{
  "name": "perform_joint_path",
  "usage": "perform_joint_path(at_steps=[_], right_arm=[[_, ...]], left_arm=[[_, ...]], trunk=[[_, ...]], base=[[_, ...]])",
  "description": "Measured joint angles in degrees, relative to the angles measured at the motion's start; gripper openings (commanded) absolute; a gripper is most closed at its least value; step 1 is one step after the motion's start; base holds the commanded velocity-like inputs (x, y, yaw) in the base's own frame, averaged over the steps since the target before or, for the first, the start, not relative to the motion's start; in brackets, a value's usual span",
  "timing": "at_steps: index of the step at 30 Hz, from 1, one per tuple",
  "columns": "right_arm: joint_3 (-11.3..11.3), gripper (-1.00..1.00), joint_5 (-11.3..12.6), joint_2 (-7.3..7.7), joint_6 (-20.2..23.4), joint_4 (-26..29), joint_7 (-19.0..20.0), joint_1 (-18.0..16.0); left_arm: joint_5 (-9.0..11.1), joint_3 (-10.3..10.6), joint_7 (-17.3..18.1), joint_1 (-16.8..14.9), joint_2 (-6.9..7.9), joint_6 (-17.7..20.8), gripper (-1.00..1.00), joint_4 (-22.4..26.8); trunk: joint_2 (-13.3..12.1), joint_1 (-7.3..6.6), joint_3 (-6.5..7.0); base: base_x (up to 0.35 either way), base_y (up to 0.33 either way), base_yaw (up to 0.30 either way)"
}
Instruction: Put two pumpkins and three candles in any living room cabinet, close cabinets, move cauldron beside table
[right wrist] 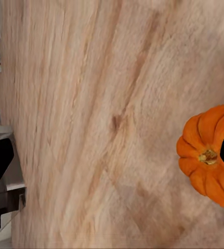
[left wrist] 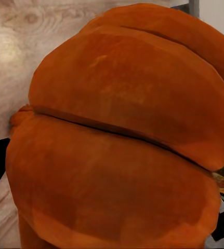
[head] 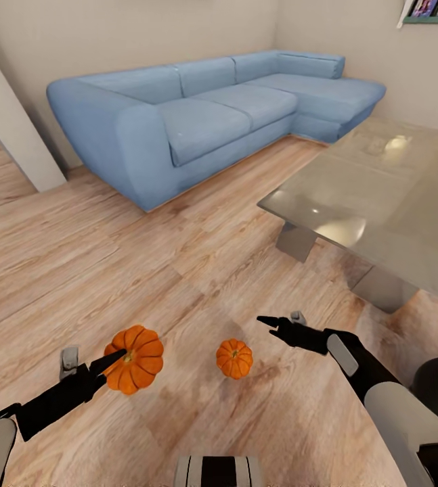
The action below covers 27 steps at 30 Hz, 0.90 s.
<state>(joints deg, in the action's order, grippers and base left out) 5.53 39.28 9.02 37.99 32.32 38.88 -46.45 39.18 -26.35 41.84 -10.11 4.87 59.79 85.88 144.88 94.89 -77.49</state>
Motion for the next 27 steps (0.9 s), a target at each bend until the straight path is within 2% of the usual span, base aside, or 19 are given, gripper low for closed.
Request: perform_joint_path(at_steps=[1, 2, 3, 4, 5, 6, 7, 9, 11, 15, 22, 27], right_arm=[[0.23, 1.0, -0.32, 0.11, -2.14, 0.02, 2.73, -0.01], [0.39, 1.0, -0.66, 0.16, -3.23, 0.01, 4.25, -0.01], [0.79, 1.0, -1.69, 0.21, -5.0, 0.01, 7.01, -0.01], [1.08, 1.0, -2.54, 0.22, -5.75, 0.02, 8.31, -0.01], [1.7, 1.0, -4.6, 0.19, -6.79, 0.05, 10.53, -0.01], [2.0, 1.0, -5.85, 0.15, -7.25, 0.05, 11.59, -0.01], [2.38, 1.0, -8.13, 0.08, -8.21, 0.03, 13.13, -0.03], [2.7, 1.0, -10.57, 0.02, -10.22, 0.05, 14.61, -0.05], [2.85, 1.0, -11.94, 0.03, -11.86, 0.02, 15.36, -0.05], [2.9, 1.0, -13.0, 0.39, -13.0, 0.06, 15.88, -0.23], [2.95, 1.0, -13.1, 3.18, -13.85, 1.57, 11.98, -2.84], [3.34, 1.0, -13.29, 3.51, -15.68, 3.13, 12.29, -2.97]], left_arm=[[-0.13, 0.03, 1.94, 0.73, 0.12, 0.03, -1.0, 1.58], [0.7, 0.0, 3.16, 1.12, 0.17, 0.03, -1.0, 2.42], [0.09, 0.02, 5.61, 1.85, 0.25, 0.03, -1.0, 3.72], [0.44, 0.0, 6.75, 2.14, 0.29, 0.03, -1.0, 4.23], [-0.13, 0.12, 8.36, 2.55, 0.31, 0.02, -1.0, 4.9], [0.04, 0.21, 8.96, 2.7, 0.28, 0.02, -1.0, 5.16], [-0.21, 0.37, 9.8, 2.91, 0.23, 0.02, -1.0, 5.5], [-0.27, 0.5, 10.57, 3.09, 0.25, 0.01, -1.0, 5.81], [-0.32, 0.57, 10.96, 3.19, 0.24, 0.0, -1.0, 5.96], [-0.31, 0.51, 11.38, 3.26, 0.21, 0.0, -1.0, 6.07], [-0.32, -0.09, 12.76, 3.29, 0.48, -0.01, -1.0, 6.15], [-0.37, -0.09, 12.86, 3.3, 0.49, -0.02, -1.0, 6.14]], trunk=[[0.01, 0.02, -0.22], [0.03, 0.05, -0.44], [0.04, 0.08, -0.67], [0.05, 0.1, -0.89], [0.07, 0.13, -1.11], [0.08, 0.16, -1.33], [0.09, 0.18, -1.55], [0.12, 0.23, -2.0], [0.15, 0.28, -2.44], [0.2, 0.39, -3.33], [0.3, 0.57, -4.88], [0.36, 0.7, -5.99]], base=[[0.0, 0.0, 0.0], [0.0, 0.0, 0.0], [0.0, 0.0, 0.0], [0.0, 0.0, 0.0], [0.0, 0.0, 0.0], [0.0, 0.0, 0.0], [0.0, 0.0, 0.0], [0.0, 0.0, 0.0], [0.0, 0.0, 0.0], [0.0, 0.0, 0.0], [0.0, 0.0, 0.0], [0.0, 0.0, 0.0]])
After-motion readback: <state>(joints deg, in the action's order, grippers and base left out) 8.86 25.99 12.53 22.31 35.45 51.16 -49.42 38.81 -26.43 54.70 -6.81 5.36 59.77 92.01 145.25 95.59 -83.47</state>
